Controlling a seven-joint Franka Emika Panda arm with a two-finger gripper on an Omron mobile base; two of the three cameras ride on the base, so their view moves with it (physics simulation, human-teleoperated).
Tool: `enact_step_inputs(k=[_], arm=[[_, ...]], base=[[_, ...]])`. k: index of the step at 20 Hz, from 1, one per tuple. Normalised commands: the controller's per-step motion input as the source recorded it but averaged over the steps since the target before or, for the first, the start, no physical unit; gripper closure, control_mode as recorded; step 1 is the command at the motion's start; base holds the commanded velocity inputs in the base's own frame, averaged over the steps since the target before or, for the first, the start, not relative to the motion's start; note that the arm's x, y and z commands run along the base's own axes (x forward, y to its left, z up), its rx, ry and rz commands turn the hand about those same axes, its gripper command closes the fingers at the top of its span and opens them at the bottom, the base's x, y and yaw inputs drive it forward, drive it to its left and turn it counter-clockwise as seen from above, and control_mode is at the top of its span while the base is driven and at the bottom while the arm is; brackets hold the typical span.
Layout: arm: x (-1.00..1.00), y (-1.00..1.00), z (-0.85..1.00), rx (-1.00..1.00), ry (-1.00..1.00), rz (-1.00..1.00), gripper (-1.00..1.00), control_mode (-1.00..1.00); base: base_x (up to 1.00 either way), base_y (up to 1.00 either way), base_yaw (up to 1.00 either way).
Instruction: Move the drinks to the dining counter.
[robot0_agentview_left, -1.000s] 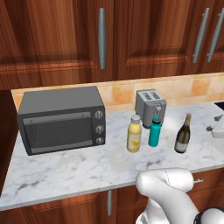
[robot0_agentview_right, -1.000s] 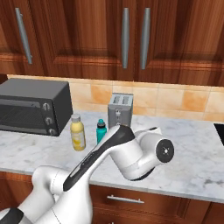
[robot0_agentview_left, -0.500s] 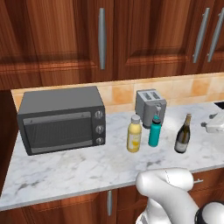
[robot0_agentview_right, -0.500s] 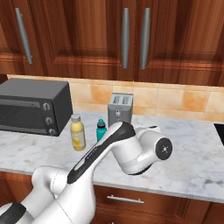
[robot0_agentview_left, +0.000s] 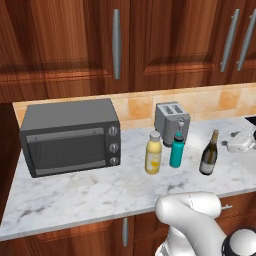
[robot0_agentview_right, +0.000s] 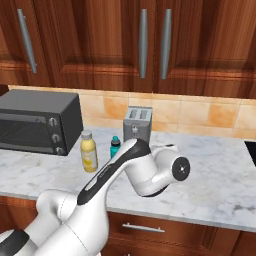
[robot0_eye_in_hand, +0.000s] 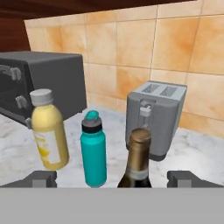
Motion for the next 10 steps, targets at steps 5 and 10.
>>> enact_step_inputs(k=[5,10], arm=[[0.29,0.04,-0.18,0.01,0.00,0.00,-1.00,-1.00],[0.35,0.00,-0.12,0.02,0.00,0.00,-1.00,-1.00]], base=[[0.00,0.00,0.00],[0.00,0.00,0.00]])
